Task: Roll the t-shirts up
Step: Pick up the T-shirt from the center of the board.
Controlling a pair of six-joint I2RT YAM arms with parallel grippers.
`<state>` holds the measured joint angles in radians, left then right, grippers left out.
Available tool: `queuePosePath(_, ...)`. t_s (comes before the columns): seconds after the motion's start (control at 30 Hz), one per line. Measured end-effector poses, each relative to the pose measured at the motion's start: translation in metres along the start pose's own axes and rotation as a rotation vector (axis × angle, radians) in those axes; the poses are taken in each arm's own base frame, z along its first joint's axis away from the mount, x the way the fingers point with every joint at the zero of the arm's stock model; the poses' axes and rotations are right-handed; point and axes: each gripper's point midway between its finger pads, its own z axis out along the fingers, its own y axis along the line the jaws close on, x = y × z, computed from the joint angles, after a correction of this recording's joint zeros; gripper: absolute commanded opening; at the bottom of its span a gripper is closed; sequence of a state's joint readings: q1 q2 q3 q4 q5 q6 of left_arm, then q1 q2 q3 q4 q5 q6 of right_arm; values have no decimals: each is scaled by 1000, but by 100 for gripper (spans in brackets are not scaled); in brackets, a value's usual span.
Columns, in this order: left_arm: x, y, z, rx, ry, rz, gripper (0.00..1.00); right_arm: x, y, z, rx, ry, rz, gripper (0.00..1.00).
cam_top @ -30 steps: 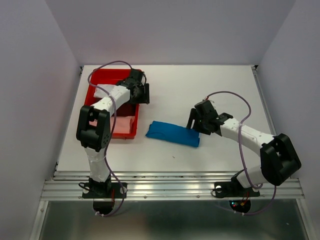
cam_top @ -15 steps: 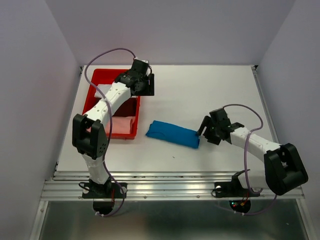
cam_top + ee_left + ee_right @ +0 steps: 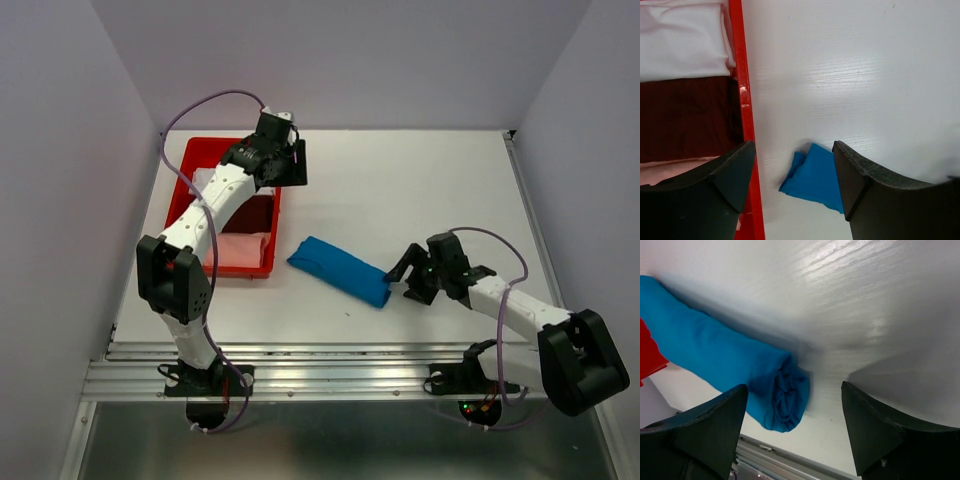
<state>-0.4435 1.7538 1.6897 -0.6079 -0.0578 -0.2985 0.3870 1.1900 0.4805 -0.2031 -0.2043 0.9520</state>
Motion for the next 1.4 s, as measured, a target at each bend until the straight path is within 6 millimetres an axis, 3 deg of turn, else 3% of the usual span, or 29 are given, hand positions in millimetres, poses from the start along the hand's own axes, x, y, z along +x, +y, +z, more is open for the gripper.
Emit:
queuePosePath(0.23, 3, -1, 2, 5, 11, -2, 74, -6, 20, -19, -95, -48, -10, 86)
queuePosePath(0.43, 7, 0, 9, 1, 30, 0, 74, 1, 26, -21, -125, -10, 17, 87)
queuePosePath(0.77, 13, -2, 15, 11, 52, 8, 73, 30, 16, 3, -131, 135, 92, 86)
queuePosePath(0.9, 14, -2, 16, 11, 57, 14, 74, 35, 24, 6, -161, 153, 79, 73)
queuePosePath(1.1, 16, -1, 16, 9, 63, 18, 74, 33, 19, 10, -137, 125, 105, 56)
queuePosePath(1.4, 16, -3, 15, 21, 68, 17, 74, 22, 12, 15, -99, 59, 116, 14)
